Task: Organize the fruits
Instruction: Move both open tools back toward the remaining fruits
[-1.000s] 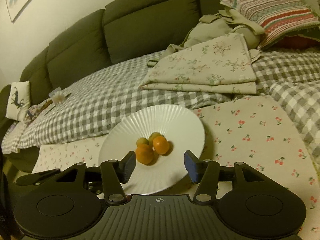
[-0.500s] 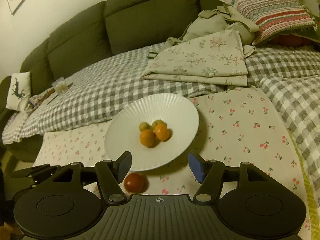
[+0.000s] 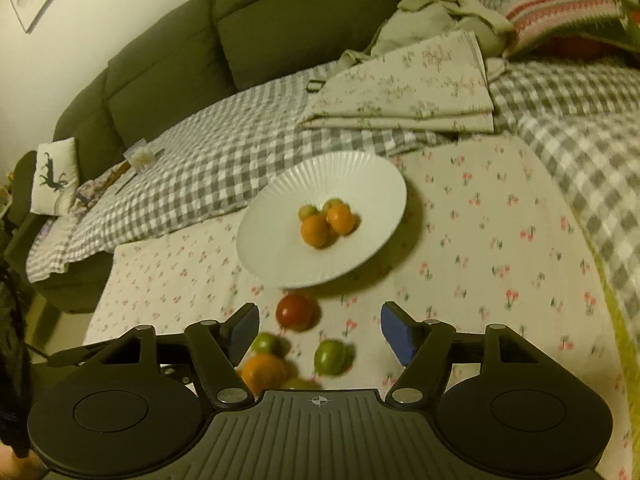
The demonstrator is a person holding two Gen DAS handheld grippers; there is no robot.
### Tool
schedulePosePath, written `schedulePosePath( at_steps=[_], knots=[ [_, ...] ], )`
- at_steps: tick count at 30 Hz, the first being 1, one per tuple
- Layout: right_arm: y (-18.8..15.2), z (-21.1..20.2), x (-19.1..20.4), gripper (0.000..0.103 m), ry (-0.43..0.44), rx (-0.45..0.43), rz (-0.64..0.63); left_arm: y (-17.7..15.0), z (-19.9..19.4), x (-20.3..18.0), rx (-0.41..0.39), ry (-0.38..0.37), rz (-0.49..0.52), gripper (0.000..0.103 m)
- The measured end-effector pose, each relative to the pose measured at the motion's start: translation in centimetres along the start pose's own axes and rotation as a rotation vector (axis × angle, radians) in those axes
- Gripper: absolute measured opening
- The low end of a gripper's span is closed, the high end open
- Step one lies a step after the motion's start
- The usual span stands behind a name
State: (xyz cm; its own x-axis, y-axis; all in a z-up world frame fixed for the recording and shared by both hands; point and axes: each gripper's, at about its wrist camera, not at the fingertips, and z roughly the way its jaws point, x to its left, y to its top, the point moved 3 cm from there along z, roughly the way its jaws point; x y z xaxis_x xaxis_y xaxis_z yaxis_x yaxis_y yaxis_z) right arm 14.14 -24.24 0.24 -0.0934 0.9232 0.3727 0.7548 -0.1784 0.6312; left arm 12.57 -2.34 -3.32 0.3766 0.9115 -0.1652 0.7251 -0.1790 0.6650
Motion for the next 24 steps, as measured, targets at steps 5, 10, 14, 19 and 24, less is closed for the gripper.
schedulePosePath(
  at_steps=[5,10,14,19,24],
  knots=[
    [-0.6,0.3,0.1,0.068,0.003,0.027,-0.006,-1.0,1.0,-0.6,0.049,-0.019,0.081,0.045],
    [-1.2,1.2,-0.1,0.068,-0.021,0.051,-0.017,-1.5,2.1,0.5,0.084,0.015,0.079,0.045],
    [-1.7,1.9,0.1,0.068,-0.022,0.075,-0.027,-1.6,2.8,1.0,0.093,0.032,0.078,0.045],
    [-2.2,2.6,0.5,0.068,-0.039,0.087,-0.053,-1.8,3.7,0.6,0.098,0.036,0.108,0.046],
    [-2.5,3.2,0.3,0.068,-0.054,0.097,-0.061,-1.6,3.7,0.7,0.078,0.031,0.11,0.047]
  ],
)
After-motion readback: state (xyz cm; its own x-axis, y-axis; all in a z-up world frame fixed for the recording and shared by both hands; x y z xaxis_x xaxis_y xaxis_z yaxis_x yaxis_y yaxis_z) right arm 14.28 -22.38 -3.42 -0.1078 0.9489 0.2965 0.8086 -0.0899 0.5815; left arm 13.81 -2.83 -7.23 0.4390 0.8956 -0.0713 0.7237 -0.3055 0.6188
